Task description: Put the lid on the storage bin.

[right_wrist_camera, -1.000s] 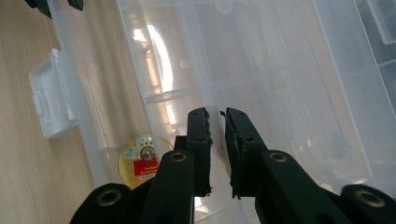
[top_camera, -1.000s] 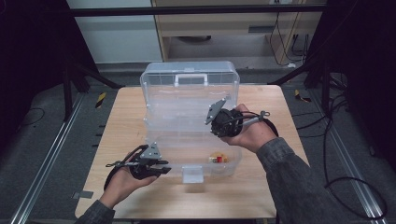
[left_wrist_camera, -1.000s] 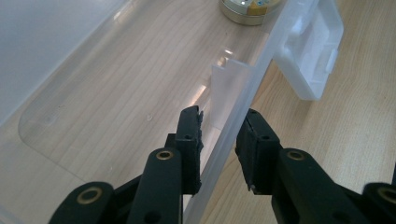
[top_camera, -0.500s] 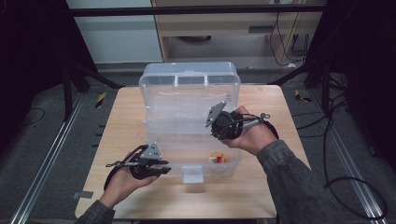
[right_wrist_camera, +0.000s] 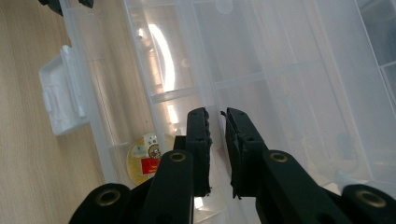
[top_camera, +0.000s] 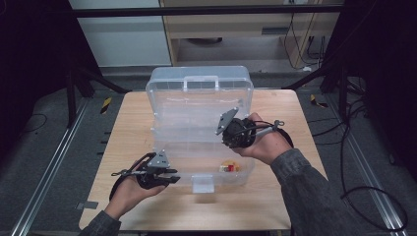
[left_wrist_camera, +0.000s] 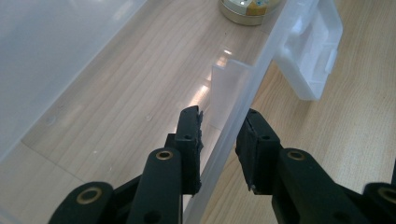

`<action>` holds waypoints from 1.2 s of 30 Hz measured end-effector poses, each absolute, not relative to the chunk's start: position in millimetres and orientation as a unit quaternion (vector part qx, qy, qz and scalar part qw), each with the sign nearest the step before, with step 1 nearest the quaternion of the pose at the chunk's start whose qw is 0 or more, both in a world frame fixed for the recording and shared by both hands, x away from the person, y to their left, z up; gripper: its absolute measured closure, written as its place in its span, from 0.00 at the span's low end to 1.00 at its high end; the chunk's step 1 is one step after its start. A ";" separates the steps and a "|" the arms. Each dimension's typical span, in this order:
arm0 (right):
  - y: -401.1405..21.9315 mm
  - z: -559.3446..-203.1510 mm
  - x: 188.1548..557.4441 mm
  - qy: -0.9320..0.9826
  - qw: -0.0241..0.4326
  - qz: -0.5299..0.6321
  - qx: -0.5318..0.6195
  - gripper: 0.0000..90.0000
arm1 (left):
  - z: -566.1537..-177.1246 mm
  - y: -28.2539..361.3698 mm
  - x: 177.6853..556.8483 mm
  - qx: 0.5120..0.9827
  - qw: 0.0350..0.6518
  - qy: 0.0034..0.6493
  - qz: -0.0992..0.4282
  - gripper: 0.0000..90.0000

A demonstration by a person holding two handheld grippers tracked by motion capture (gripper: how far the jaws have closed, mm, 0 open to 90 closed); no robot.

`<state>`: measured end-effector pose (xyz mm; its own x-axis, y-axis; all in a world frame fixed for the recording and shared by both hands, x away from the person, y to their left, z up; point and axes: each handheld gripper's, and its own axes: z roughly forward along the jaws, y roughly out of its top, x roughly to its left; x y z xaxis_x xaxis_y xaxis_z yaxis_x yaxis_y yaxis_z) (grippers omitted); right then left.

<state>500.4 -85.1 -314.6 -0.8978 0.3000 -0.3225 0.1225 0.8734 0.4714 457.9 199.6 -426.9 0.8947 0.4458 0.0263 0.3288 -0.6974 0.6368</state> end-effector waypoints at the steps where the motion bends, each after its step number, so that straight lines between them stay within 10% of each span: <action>1: -84.9 -314.8 500.1 0.948 0.196 0.225 0.111 0.89 | -426.9 199.6 457.9 0.917 0.327 0.211 0.090 0.78; 36: -85.0 -320.0 492.2 0.950 0.192 0.222 0.104 0.89 | -427.6 200.2 458.5 0.917 0.330 0.208 0.087 0.78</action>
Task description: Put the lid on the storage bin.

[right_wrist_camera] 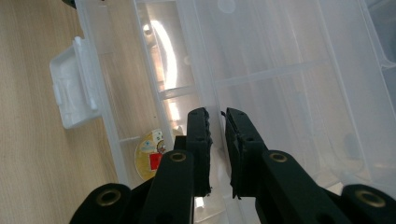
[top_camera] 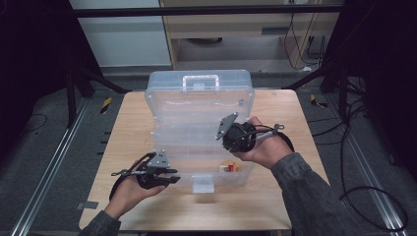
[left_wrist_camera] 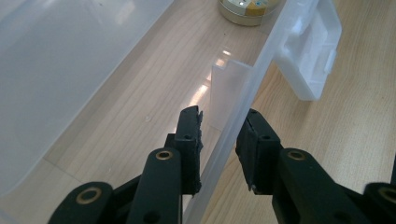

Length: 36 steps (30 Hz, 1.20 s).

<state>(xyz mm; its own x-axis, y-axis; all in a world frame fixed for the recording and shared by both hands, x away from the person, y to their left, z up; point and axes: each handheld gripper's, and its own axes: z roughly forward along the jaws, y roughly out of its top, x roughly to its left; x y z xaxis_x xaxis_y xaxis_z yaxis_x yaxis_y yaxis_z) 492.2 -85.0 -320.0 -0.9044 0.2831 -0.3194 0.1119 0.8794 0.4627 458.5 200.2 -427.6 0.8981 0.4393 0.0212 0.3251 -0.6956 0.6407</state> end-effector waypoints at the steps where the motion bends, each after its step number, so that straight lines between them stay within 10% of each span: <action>1: -85.1 -320.1 492.2 0.950 0.192 0.223 0.104 0.89 | -427.6 200.2 458.5 0.917 0.330 0.209 0.087 0.78; 36: -84.8 -323.7 488.7 0.952 0.184 0.222 0.099 0.89 | -427.9 200.2 458.6 0.917 0.330 0.208 0.087 0.77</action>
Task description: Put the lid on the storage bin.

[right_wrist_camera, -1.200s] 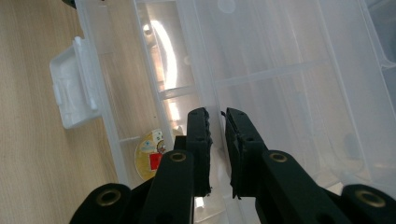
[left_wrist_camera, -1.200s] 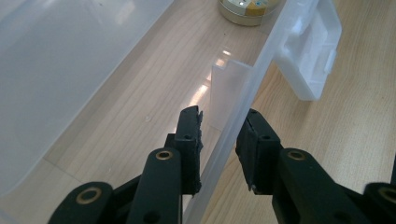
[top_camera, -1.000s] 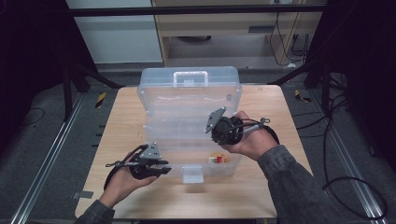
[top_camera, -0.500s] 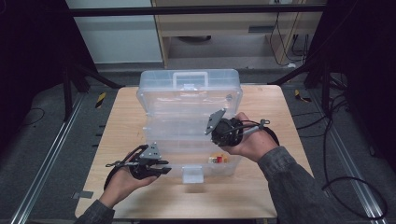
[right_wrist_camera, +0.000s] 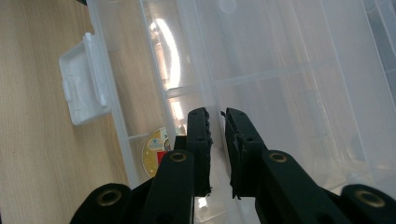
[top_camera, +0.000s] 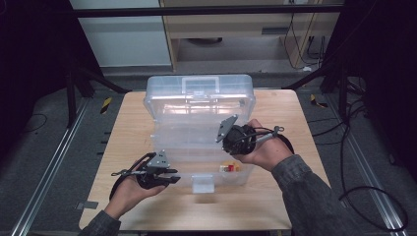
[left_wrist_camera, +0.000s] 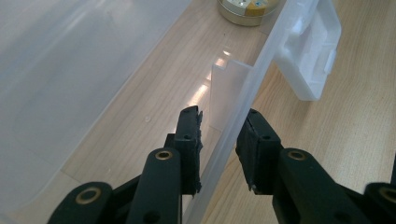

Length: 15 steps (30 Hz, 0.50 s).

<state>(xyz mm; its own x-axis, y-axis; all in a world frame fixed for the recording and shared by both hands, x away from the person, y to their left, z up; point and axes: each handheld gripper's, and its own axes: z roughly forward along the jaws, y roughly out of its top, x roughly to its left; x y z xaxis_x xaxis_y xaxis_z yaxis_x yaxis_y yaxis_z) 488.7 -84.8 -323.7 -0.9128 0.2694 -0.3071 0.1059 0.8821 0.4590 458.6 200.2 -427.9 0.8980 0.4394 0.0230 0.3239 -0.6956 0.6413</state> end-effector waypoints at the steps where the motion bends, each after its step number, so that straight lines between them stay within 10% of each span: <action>1: -84.7 -323.8 488.7 0.952 0.183 0.222 0.098 0.89 | -427.8 200.1 458.6 0.917 0.330 0.208 0.088 0.77; 15: -84.3 -324.6 487.5 0.954 0.180 0.219 0.098 0.90 | -427.6 200.5 460.1 0.919 0.329 0.199 0.091 0.77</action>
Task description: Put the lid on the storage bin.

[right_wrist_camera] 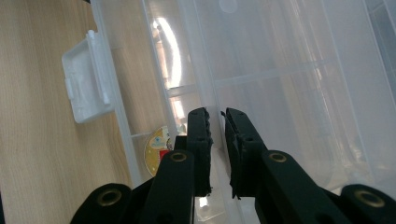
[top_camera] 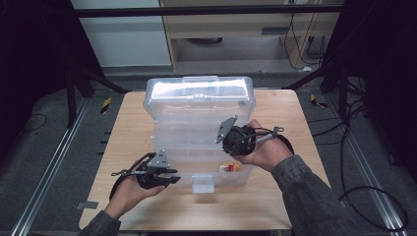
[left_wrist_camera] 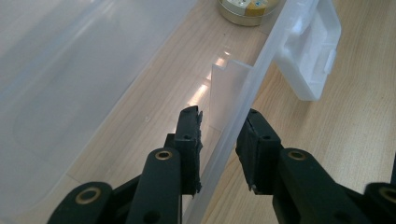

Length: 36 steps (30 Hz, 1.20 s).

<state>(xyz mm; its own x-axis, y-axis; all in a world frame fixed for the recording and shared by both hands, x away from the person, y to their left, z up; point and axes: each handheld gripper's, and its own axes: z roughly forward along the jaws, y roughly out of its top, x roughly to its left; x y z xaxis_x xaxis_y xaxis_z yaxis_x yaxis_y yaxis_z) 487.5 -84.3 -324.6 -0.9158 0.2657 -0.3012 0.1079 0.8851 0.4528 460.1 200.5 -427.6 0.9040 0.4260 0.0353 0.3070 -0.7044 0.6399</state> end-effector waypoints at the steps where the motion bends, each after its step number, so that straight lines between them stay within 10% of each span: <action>1: -84.1 -324.7 487.4 0.954 0.180 0.219 0.099 0.90 | -427.5 200.5 460.1 0.919 0.328 0.199 0.091 0.77; 20: -83.0 -327.1 484.7 0.957 0.173 0.213 0.094 0.90 | -427.6 200.5 460.2 0.919 0.329 0.198 0.090 0.77; 23: -82.7 -327.1 484.1 0.956 0.176 0.213 0.095 0.90 | -422.5 202.8 475.5 0.936 0.313 0.098 0.131 0.77; 27: -82.7 -326.9 483.9 0.956 0.176 0.213 0.098 0.90 | -422.2 203.1 475.2 0.935 0.312 0.100 0.136 0.77; 28: -82.9 -326.8 484.6 0.956 0.177 0.214 0.095 0.90 | -427.9 200.1 458.8 0.917 0.330 0.207 0.086 0.77; 36: -83.1 -326.9 485.2 0.957 0.172 0.214 0.094 0.90 | -427.9 200.2 458.9 0.917 0.330 0.207 0.086 0.77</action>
